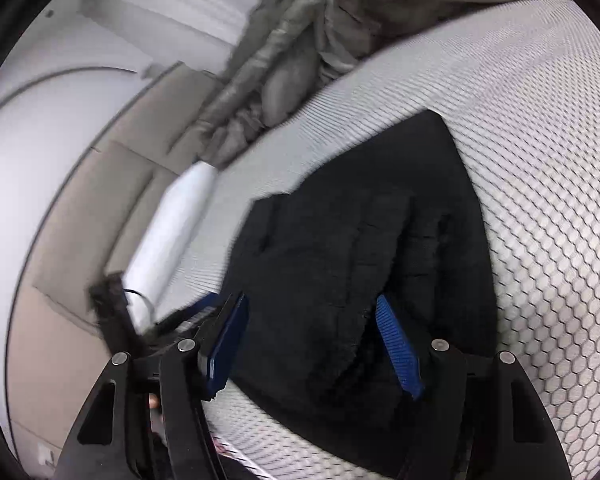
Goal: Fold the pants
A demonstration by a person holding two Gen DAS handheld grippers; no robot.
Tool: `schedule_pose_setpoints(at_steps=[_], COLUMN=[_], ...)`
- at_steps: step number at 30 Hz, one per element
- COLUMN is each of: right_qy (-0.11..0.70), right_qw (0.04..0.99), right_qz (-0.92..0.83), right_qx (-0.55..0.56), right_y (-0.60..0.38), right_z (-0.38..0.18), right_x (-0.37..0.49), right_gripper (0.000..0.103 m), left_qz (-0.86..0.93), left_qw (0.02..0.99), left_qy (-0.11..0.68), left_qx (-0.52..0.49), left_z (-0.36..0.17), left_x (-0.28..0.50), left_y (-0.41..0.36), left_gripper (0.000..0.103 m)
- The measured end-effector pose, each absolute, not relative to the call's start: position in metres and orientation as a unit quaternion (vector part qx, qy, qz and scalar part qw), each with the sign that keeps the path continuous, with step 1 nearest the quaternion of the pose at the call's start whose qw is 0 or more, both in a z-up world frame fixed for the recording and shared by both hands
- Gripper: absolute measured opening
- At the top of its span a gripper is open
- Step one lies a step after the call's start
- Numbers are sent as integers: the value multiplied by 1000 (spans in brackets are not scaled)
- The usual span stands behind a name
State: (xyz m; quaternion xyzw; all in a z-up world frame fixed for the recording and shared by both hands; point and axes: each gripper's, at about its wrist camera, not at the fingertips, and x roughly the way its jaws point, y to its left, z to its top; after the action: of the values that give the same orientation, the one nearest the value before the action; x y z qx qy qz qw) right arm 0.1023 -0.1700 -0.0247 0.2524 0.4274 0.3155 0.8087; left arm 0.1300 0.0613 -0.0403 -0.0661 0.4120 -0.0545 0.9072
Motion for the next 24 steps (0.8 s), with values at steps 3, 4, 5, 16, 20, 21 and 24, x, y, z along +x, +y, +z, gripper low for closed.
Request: schedule_pose_setpoints(at_steps=[3,4,5,16,20,21,24], right_qy=[420,425,432,421,488,486,458], right_qw=[780,768,768,844,820,814,830], right_qz=[362,373,368,296,257,264,265], right_qx=[291,301,296,150,155,175,176], right_y=[-167,-164,-160,-146,-158,-165,-179], right_z=[-26,-30,-33,-13,-53,-56,-39], right_x=[103,106,107,87,95,94,84], right_gripper=[68,68,68,6,8,11,38], left_qz=[-54,-54,-54,-36,-26,-26,-27], left_qw=[907,907,907,908,900,900,902], left_qy=[414,414,414,406,426,428,424], left_qx=[-58,-55,-52,-97,-85,-82,-70], left_z=[-39,-39,-39,-25,-35,-36,-36], left_x=[134,133,133,130,137,137,136], left_y=[58,58,58,73,68,67,64], left_gripper=[76,76,76,76,76,76,76])
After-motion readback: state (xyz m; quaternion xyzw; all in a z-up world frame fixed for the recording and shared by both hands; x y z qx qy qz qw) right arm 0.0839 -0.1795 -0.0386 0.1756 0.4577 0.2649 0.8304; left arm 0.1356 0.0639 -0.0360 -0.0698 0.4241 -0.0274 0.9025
